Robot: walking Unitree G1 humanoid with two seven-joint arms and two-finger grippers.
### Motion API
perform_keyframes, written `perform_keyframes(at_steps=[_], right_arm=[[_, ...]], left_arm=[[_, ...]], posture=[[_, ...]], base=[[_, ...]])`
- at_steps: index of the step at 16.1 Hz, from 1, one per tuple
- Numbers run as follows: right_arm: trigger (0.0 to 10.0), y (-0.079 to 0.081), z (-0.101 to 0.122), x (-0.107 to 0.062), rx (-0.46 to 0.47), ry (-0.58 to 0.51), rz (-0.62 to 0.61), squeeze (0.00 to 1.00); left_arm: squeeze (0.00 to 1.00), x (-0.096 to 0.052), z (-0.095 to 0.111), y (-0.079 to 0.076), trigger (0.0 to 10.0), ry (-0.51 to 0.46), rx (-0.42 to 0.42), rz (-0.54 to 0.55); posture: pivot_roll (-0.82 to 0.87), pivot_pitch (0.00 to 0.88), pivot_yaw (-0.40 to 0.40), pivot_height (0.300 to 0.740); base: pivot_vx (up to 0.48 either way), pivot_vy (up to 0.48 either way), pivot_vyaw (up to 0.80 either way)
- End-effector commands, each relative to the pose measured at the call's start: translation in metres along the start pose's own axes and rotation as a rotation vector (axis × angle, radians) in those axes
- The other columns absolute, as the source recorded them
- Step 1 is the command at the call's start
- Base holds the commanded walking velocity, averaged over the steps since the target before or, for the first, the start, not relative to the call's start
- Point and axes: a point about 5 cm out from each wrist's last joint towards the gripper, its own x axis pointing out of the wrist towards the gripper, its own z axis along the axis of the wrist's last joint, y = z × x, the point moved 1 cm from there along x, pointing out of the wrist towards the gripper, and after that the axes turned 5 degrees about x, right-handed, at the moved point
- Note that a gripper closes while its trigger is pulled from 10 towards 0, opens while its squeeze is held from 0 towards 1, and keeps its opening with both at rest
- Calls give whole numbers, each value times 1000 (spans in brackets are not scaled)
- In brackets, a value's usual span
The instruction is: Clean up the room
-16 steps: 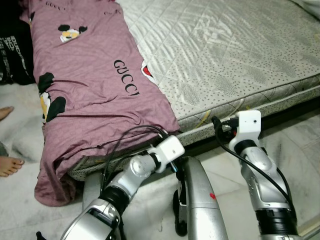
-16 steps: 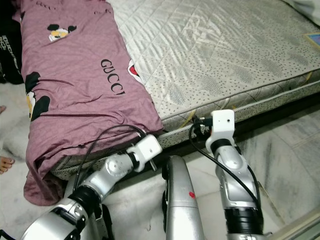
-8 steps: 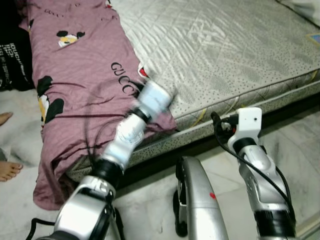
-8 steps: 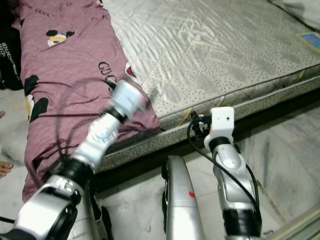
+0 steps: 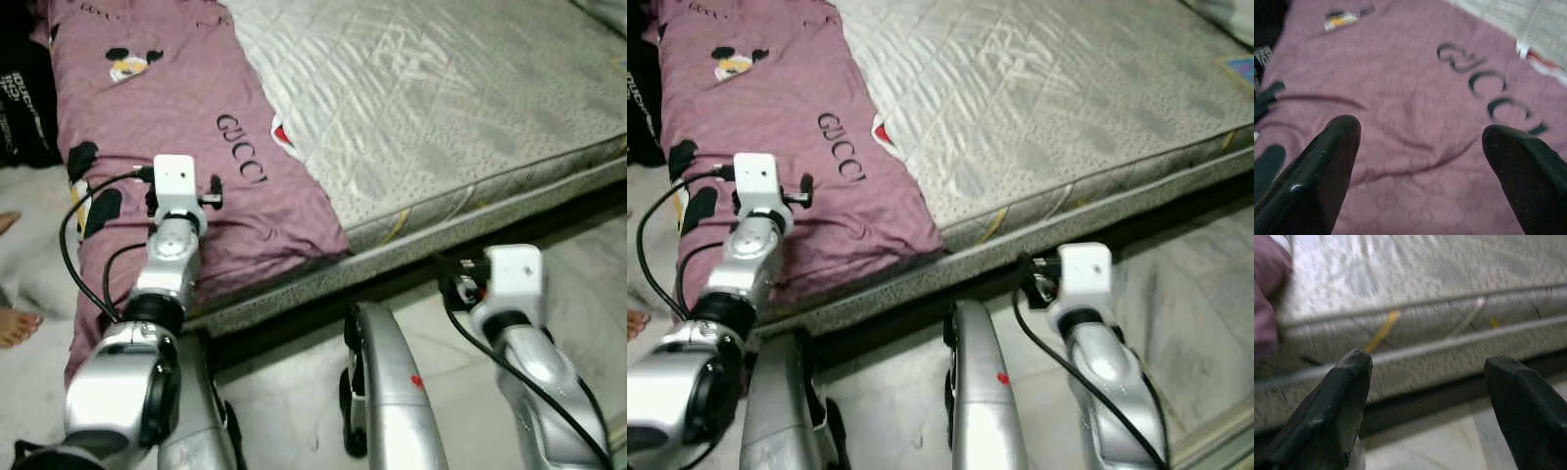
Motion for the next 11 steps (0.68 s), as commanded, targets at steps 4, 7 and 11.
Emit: perform_keyframes(at_steps=[4, 7, 11], right_arm=[[10000, -14, 6, -9, -13, 20, -41, 0], [10000, -16, 9, -6, 5, 18, -79, 0], [10000, -2, 13, 4, 28, -14, -60, 0]], left_arm=[[0, 8, 7, -21, 10000, 78, -19, -110], [0, -3, -10, -63, 10000, 148, 16, -283], [0, -49, -50, -141, 10000, 237, 135, -719]], posture=[[-325, 317, -4, 508], [-330, 314, 7, 508], [-316, 271, 28, 508]], base=[[0, 0, 0], [0, 0, 0], [0, 0, 0]])
